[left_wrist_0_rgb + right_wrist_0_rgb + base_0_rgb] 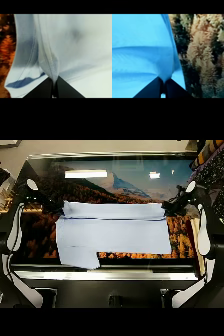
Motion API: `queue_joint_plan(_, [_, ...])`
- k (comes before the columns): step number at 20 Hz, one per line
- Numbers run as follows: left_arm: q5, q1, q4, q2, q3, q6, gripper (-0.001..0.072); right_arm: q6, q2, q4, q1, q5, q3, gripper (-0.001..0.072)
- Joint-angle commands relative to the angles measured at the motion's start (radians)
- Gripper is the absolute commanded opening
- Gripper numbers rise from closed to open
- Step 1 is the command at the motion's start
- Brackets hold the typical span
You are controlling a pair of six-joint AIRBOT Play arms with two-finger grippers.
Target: Fold the clothes and pants, and hang the long-sleeved shirts on hangers.
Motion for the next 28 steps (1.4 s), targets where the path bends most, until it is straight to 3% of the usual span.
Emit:
queue_joint_plan(1, [-0.008,-0.013,0.019,-0.027,-0.002,-0.069,0.0017,0.003,-0.030,0.003,0.001,0.016,0.000,0.0031])
queue_joint_plan(3, [-0.006,-0.012,0.028,-0.035,-0.002,-0.095,0.0017,0.003,-0.039,0.003,0.001,0.036,0.000,0.0034])
queue_joint_plan(4, [-0.004,-0.012,0.031,-0.035,-0.001,-0.094,0.0021,0.003,-0.040,-0.005,0.001,0.048,0.000,0.0090])
queue_joint_plan(5, [-0.004,-0.011,0.032,-0.034,0.004,-0.095,0.0076,0.004,-0.040,-0.012,0.001,0.059,0.000,0.0169])
queue_joint_plan(6, [-0.007,-0.005,0.033,-0.030,0.013,-0.095,0.0185,0.003,-0.032,-0.026,0.000,0.081,0.001,0.0213])
queue_joint_plan(8, [-0.037,0.021,0.058,-0.006,0.053,-0.106,0.0343,-0.003,0.012,-0.113,-0.010,0.110,0.001,0.0229])
queue_joint_plan(10, [-0.090,0.067,0.130,0.049,0.077,-0.104,0.0455,-0.032,0.095,-0.194,-0.045,0.106,0.000,0.0546])
queue_joint_plan(11, [-0.116,0.092,0.151,0.082,0.076,-0.082,0.0455,-0.032,0.139,-0.180,-0.088,0.101,0.000,0.0566])
queue_joint_plan(15, [-0.116,0.210,0.130,0.293,-0.137,-0.048,0.0455,-0.103,0.284,0.024,-0.274,0.103,-0.112,0.0560])
queue_joint_plan(20, [0.083,0.308,-0.036,0.714,-0.827,-0.018,0.0455,-0.173,0.478,0.196,-0.343,0.008,-0.482,0.0552])
queue_joint_plan(23, [0.183,0.316,-0.145,0.913,-1.169,0.059,0.0455,-0.196,0.545,0.277,-0.343,-0.005,-0.630,0.0551])
queue_joint_plan(28, [0.287,0.316,-0.296,1.006,-1.442,0.157,0.0455,-0.209,0.637,0.346,-0.343,0.000,-0.738,0.0542])
